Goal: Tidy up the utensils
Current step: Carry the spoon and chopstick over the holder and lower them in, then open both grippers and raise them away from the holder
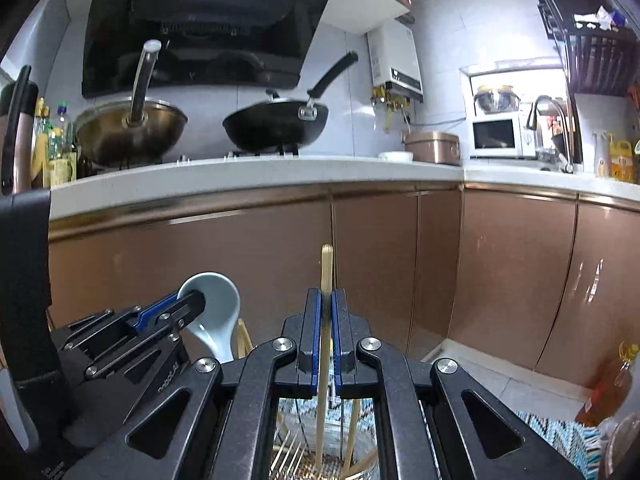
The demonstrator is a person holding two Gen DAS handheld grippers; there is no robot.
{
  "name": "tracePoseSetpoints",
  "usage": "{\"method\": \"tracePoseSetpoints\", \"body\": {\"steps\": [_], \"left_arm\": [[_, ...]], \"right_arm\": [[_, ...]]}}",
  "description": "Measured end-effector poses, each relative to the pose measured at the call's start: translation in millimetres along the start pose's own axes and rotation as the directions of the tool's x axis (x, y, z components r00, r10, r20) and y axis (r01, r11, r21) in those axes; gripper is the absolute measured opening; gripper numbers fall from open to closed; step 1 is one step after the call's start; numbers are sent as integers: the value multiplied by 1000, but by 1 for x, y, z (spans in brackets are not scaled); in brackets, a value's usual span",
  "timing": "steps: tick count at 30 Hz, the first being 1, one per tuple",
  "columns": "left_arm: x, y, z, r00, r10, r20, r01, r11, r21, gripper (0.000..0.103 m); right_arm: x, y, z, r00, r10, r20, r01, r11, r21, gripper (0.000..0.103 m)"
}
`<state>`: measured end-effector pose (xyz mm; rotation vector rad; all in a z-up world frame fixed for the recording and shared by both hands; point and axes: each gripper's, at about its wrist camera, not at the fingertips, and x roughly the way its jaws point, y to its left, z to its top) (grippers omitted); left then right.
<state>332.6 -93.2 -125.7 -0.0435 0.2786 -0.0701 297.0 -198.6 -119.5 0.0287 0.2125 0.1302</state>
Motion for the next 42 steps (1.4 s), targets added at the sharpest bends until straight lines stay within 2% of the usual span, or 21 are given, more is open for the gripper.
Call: {"method": "tracePoseSetpoints", "body": {"steps": [3, 6, 7, 13, 21, 32, 42], "left_arm": [[3, -1, -8, 1000, -17, -24, 17, 1000, -7, 10], [2, -1, -12, 999, -27, -34, 27, 1000, -11, 10], [1, -1, -11, 999, -30, -34, 29, 999, -12, 14], [-19, 6, 2, 999, -45, -15, 44, 999, -31, 32], [-78, 25, 25, 998, -61, 11, 61, 997, -41, 44], [-172, 56, 40, 996, -83, 34, 84, 995, -49, 50], [-240, 104, 44, 993, -112, -26, 110, 992, -65, 51]], "right_arm": [[-2, -1, -8, 1000, -4, -16, 4, 1000, -3, 8], [-3, -1, -9, 1000, -6, -30, 6, 1000, -1, 24], [-6, -1, -9, 1000, -7, -29, 7, 1000, -1, 28], [-28, -2, 1, 1000, -23, -9, 23, 1000, 12, 30], [-81, 6, 24, 999, -48, -1, 48, 999, 13, 35], [-168, 36, 33, 998, -61, -26, 60, 998, -36, 37], [-249, 50, 46, 998, -64, -8, 64, 997, -44, 41]]}}
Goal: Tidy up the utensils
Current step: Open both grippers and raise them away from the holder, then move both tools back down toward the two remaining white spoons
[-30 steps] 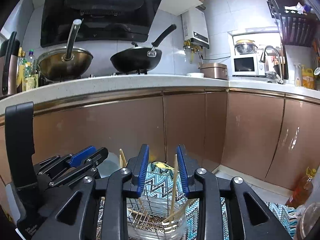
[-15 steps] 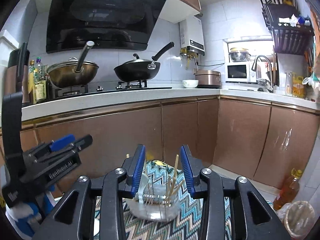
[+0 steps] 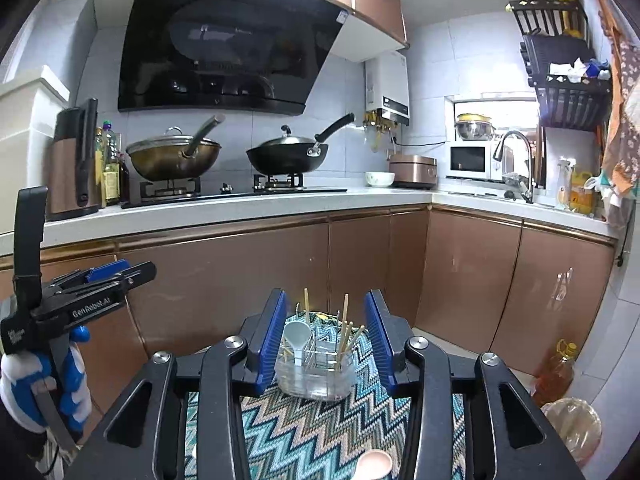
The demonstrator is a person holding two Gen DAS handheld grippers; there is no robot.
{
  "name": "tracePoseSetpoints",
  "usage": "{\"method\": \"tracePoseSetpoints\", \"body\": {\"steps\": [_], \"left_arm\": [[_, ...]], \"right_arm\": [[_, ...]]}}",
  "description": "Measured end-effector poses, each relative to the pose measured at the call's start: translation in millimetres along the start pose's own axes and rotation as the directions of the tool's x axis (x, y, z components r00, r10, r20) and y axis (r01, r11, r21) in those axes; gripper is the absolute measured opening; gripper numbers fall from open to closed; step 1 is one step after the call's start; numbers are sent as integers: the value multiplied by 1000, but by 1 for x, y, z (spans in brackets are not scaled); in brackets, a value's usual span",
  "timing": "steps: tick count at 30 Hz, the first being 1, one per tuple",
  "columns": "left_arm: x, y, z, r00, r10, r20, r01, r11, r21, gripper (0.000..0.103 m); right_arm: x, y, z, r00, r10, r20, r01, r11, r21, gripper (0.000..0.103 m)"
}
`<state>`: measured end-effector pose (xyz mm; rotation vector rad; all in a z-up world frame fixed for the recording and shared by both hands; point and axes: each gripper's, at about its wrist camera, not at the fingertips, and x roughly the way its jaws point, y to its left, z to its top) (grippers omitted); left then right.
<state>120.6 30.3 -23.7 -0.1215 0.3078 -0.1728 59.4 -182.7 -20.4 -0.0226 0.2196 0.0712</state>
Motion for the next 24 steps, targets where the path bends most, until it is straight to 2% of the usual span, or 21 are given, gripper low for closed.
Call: {"method": "tracePoseSetpoints", "body": {"steps": [5, 12, 16, 24], "left_arm": [[-24, 17, -4, 999, -17, -28, 16, 1000, -16, 51], [-41, 31, -15, 997, -41, -72, 38, 998, -44, 51], [-56, 30, -24, 998, -25, -60, 23, 999, -31, 51], [-90, 14, -38, 1000, 21, 13, -21, 1000, 11, 51]], "right_arm": [[-34, 1, -5, 1000, 3, -3, -3, 1000, 6, 42], [-60, -5, -16, 1000, -13, -11, 13, 999, 36, 42], [-74, -5, -24, 1000, -27, -13, 27, 999, 45, 42], [-91, -1, -38, 999, -37, -21, 38, 997, 62, 46]]}}
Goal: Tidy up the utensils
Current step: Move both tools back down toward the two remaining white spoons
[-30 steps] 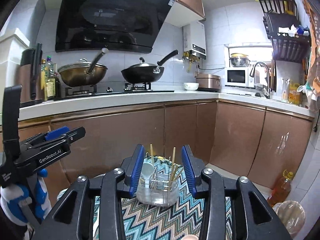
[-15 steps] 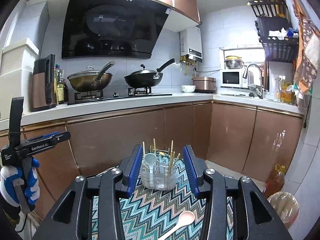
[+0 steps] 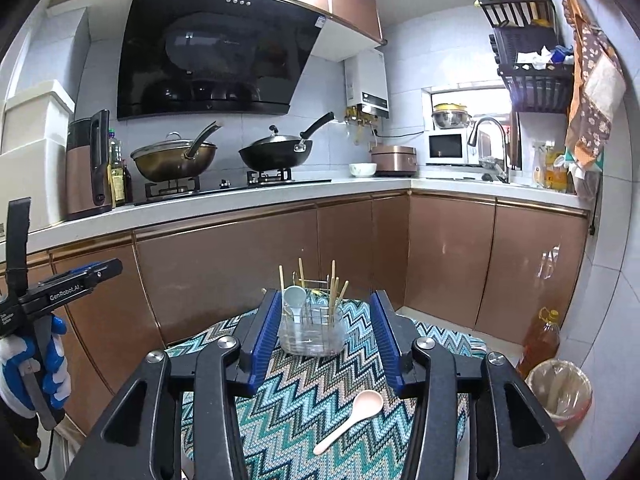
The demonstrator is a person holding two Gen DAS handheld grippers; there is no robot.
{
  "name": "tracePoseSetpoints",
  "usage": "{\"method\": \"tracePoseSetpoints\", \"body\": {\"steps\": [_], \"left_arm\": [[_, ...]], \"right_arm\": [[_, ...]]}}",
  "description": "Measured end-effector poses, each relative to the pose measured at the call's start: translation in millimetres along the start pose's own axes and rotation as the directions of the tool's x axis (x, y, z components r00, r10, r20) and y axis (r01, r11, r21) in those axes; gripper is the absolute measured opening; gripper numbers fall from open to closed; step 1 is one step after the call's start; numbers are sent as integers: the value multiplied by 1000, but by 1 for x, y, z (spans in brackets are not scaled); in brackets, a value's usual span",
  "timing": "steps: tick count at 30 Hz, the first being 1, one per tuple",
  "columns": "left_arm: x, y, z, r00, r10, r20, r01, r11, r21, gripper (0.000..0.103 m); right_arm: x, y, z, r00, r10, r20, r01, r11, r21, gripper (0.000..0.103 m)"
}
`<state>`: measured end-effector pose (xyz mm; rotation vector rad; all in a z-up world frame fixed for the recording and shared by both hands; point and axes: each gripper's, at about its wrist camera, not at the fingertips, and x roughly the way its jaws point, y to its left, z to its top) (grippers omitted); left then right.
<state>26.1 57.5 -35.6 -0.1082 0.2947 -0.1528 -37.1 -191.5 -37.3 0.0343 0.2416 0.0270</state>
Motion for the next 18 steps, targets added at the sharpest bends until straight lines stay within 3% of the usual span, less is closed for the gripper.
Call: {"method": "tracePoseSetpoints", "body": {"steps": [9, 18], "left_arm": [[-10, -17, -2, 998, 41, 46, -44, 997, 65, 51], [11, -33, -6, 995, 82, 51, -88, 987, 131, 51]], "right_arm": [[3, -5, -11, 1000, 7, -19, -7, 1000, 22, 46], [31, -20, -24, 997, 6, -75, -2, 999, 47, 46]]}}
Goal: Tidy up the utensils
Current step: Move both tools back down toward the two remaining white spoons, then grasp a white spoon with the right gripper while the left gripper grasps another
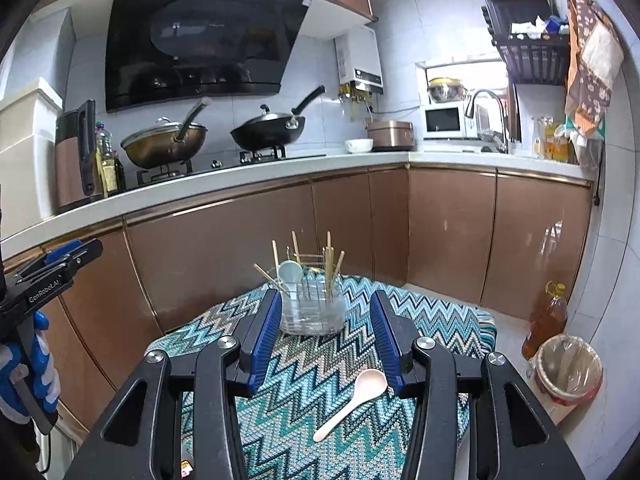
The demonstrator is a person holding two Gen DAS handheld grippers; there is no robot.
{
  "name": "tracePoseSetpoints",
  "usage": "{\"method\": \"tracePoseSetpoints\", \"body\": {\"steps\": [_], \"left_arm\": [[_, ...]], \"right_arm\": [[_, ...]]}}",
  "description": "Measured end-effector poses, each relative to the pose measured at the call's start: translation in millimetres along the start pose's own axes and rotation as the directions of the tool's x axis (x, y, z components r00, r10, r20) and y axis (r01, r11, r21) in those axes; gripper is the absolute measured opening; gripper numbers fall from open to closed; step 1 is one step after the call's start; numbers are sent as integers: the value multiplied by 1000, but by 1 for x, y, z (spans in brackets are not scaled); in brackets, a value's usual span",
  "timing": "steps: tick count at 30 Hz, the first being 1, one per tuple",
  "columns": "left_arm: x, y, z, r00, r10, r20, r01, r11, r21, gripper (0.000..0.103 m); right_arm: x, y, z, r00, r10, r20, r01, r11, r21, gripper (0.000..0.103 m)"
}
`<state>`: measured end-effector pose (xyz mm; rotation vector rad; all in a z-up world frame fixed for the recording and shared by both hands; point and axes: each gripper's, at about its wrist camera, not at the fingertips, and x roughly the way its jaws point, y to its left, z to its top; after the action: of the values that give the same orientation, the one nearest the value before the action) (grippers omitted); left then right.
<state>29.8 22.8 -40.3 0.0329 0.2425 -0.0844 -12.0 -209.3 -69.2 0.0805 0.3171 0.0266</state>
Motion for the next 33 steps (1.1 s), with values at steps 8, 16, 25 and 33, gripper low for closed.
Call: {"method": "tracePoseSetpoints", "body": {"steps": [8, 16, 25, 33], "left_arm": [[47, -8, -10, 997, 24, -68, -22, 999, 27, 51], [119, -1, -34, 971, -23, -240, 24, 1000, 5, 52], [235, 34, -114, 766, -295, -570, 176, 951, -256, 51], [281, 30, -155, 634, -458, -623, 299, 888, -349, 51]], "right_arm": [[42, -13, -9, 997, -18, -69, 17, 1000, -12, 46], [90, -37, -28, 985, -20, -174, 22, 1000, 6, 46], [163, -80, -70, 925, 25, -378, 5, 997, 79, 46], [230, -115, -109, 826, 194, -530, -78, 969, 234, 46]]}}
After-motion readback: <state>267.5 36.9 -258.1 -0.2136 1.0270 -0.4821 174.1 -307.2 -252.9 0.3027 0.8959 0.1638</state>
